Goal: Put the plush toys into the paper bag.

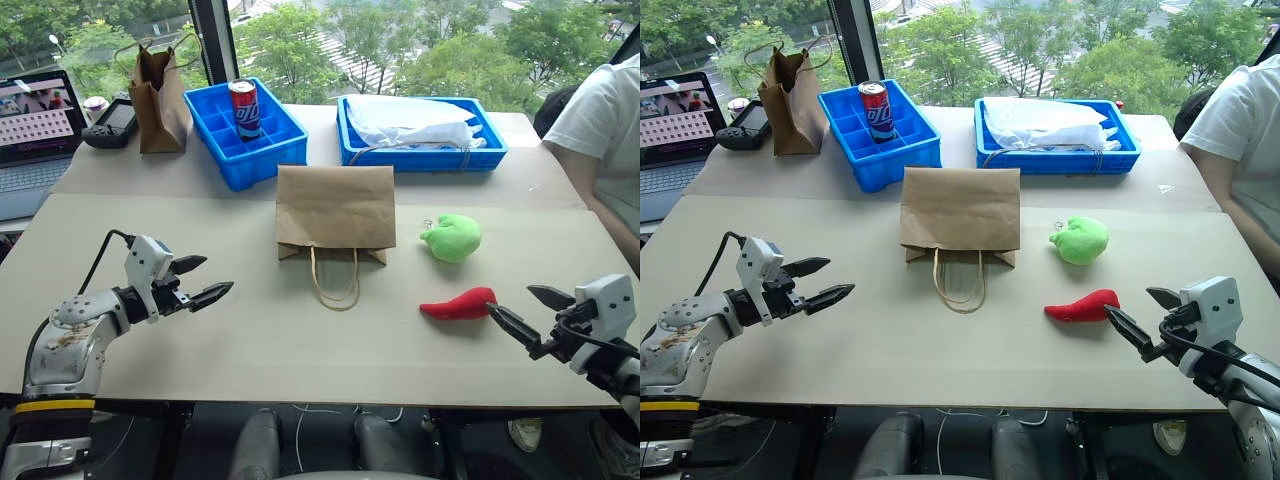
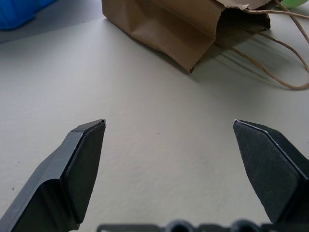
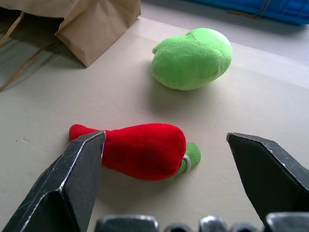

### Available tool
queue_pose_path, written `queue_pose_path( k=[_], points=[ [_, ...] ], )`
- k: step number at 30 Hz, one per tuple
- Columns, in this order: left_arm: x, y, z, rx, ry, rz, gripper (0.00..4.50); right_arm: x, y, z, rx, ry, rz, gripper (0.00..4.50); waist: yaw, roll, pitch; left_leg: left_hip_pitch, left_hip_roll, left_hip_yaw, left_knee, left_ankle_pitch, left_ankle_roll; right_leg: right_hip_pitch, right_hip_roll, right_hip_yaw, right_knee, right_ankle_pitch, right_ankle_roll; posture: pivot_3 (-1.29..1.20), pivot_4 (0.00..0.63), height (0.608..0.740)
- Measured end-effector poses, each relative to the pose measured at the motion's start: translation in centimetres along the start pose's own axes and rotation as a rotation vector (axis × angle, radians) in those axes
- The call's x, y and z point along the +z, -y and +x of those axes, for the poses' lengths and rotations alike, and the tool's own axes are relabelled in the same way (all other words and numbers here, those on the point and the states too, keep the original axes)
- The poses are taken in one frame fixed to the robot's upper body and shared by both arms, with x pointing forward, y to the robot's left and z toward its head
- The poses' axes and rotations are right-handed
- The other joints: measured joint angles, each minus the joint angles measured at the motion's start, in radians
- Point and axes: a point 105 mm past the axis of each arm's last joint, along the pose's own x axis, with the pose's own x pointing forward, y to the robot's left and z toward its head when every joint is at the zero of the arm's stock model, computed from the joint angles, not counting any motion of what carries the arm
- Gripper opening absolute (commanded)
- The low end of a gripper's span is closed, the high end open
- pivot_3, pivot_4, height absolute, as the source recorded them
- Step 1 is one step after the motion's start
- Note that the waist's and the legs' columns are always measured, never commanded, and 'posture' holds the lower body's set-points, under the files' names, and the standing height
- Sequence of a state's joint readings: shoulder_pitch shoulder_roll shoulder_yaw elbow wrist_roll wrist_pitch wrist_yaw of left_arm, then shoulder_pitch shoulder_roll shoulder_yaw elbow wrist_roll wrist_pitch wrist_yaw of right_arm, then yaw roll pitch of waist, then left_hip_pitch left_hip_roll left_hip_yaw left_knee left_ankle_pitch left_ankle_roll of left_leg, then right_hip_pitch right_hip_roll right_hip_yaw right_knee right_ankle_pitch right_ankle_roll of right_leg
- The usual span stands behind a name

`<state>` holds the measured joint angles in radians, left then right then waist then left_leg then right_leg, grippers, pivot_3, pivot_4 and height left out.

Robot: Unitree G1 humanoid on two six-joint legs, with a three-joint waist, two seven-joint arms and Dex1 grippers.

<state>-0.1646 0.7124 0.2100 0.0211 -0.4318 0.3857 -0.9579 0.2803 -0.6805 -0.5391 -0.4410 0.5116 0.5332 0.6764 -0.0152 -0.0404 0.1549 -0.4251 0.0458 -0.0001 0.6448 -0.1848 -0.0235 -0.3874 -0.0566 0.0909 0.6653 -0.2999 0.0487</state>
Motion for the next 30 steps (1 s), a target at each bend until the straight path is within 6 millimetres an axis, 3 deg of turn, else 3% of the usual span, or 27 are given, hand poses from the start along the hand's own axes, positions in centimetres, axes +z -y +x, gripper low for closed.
queue_pose_path(
  k=[2,3,4,6,7,9,15,20,25,30],
  points=[
    [0.1,0.0,0.0,-0.009,0.0,0.0,4.5,0.1,0.0,0.0,0.007,0.0,0.0,4.47,0.0,0.0,0.0,0.0,0.0,0.0,0.0,0.0,0.0,0.0,0.0,0.0,0.0,0.0,0.0,0.0,0.15,0.698],
    [1.0,0.4,0.1,-0.113,-0.011,-0.025,4.5,0.8,-0.4,0.1,0.088,-0.023,-0.003,4.47,0.0,0.001,0.004,-0.002,0.0,0.0,0.003,0.0,0.0,-0.001,0.0,0.0,0.003,0.0,0.0,0.0,0.15,0.698],
    [2.5,0.4,0.0,-0.175,-0.015,-0.001,4.5,2.2,-0.7,0.3,0.153,-0.027,-0.036,4.47,-0.002,0.001,0.012,-0.003,0.0,0.0,0.005,0.002,0.0,-0.004,0.0,0.0,0.007,0.001,0.001,0.0,0.15,0.698],
    [9.0,0.8,-0.8,-0.321,0.033,0.161,4.5,7.3,-2.2,0.0,0.317,0.013,-0.167,4.47,-0.002,0.002,0.019,-0.007,0.001,0.0,0.005,0.006,0.0,-0.007,0.002,-0.001,0.006,0.002,0.004,0.0,0.15,0.698],
    [11.3,1.4,-1.4,-0.37,0.046,0.25,4.5,9.1,-3.2,-0.4,0.378,0.029,-0.224,4.47,-0.003,0.002,0.018,-0.003,0.002,0.0,0.004,0.006,0.0,-0.002,0.002,-0.001,0.004,0.002,0.004,0.0,0.15,0.698],
    [13.3,3.0,-1.4,-0.496,0.048,0.35,4.5,11.1,-5.5,-0.4,0.501,0.024,-0.289,4.47,-0.003,0.009,0.011,0.004,0.001,0.001,-0.001,0.003,0.001,0.006,0.0,-0.001,-0.002,0.0,0.003,0.0,0.15,0.698],
    [10.7,5.3,2.1,-0.714,-0.013,0.376,4.5,11.5,-8.4,0.3,0.63,-0.017,-0.244,4.47,0.003,0.009,0.012,-0.012,0.001,-0.002,0.002,0.003,0.001,-0.008,0.001,-0.003,-0.001,0.003,0.0,0.0,0.15,0.698],
    [11.3,5.7,4.1,-0.767,0.003,0.564,4.5,11.3,-8.7,0.4,0.617,-0.029,-0.226,4.47,0.006,0.009,0.012,-0.017,-0.001,-0.002,0.005,0.003,0.002,-0.012,-0.001,-0.003,0.0,0.003,0.001,0.0,0.15,0.698],
    [10.1,6.4,7.3,-0.82,0.025,0.76,4.5,10.4,-10.3,-0.2,0.671,-0.061,-0.188,4.47,0.004,0.009,0.012,-0.018,-0.001,-0.003,0.008,0.003,0.002,-0.011,0.0,-0.003,0.001,0.004,0.002,0.0,0.15,0.698],
    [9.3,6.7,9.6,-0.858,0.035,1.012,4.5,10.2,-10.7,-0.8,0.662,-0.067,-0.169,4.47,0.003,0.009,0.013,-0.018,-0.001,-0.003,0.01,0.003,0.003,-0.01,0.0,-0.003,0.001,0.004,0.002,0.0,0.15,0.698]
  ],
)
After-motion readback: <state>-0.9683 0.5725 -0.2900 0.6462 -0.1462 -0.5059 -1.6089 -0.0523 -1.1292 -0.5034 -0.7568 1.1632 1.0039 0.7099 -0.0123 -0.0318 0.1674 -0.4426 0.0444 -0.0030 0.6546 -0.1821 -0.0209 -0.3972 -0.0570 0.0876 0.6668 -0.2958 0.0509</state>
